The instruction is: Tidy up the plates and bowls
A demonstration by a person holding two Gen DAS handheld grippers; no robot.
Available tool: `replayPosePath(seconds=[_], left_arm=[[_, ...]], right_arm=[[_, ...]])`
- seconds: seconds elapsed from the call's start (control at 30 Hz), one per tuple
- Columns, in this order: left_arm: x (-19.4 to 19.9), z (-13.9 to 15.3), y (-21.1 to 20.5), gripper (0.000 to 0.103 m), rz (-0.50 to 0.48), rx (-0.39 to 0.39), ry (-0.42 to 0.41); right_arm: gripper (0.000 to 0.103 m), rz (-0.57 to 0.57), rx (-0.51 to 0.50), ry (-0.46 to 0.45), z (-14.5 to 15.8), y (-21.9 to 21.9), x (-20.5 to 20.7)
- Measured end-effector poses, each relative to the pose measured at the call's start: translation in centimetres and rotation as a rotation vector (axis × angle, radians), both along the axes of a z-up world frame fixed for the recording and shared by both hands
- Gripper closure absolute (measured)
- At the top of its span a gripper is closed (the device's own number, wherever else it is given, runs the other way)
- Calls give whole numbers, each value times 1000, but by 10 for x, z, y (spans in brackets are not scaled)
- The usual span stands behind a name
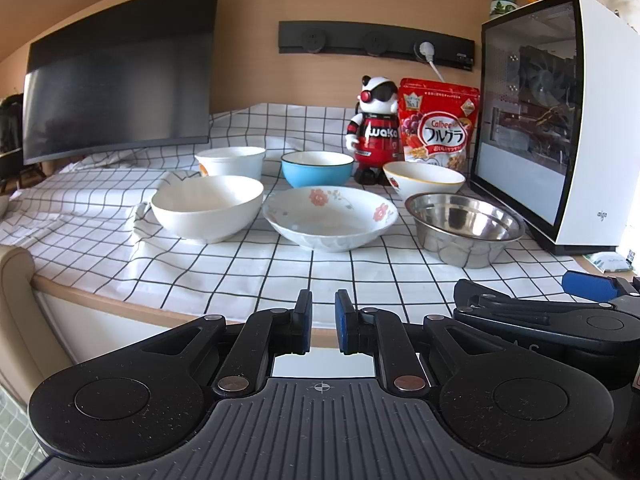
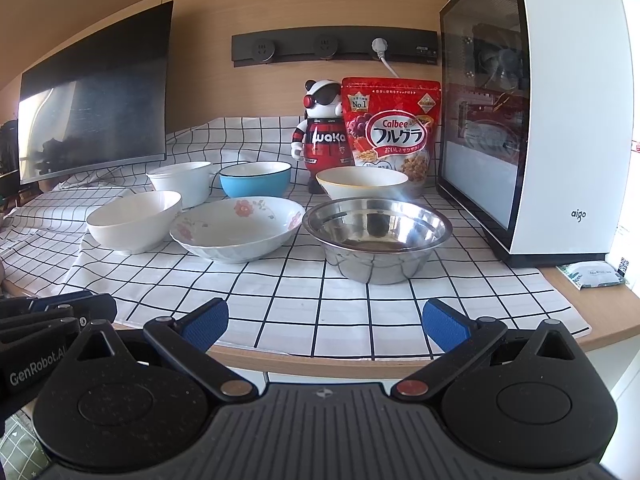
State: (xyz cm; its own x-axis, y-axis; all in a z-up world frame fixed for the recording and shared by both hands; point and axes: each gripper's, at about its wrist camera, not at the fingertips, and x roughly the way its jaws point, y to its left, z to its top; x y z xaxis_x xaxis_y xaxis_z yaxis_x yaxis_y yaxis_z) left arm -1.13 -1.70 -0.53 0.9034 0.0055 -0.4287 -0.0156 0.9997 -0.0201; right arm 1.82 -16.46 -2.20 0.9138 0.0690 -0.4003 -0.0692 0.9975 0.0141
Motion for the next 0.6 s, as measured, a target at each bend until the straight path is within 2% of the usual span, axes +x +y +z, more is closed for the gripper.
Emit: replayPosePath(seconds=[0.4, 0.5, 0.6], left_arm=[[8, 1, 9, 88, 14, -11, 13], [16, 1, 14, 88, 3, -39, 67], [29, 2, 25, 88, -46, -106, 125]], right_arm=[[0, 7, -9, -15, 2, 8, 8], [0, 13, 1, 15, 3, 8, 12], [0, 19, 25, 49, 7, 5, 19]])
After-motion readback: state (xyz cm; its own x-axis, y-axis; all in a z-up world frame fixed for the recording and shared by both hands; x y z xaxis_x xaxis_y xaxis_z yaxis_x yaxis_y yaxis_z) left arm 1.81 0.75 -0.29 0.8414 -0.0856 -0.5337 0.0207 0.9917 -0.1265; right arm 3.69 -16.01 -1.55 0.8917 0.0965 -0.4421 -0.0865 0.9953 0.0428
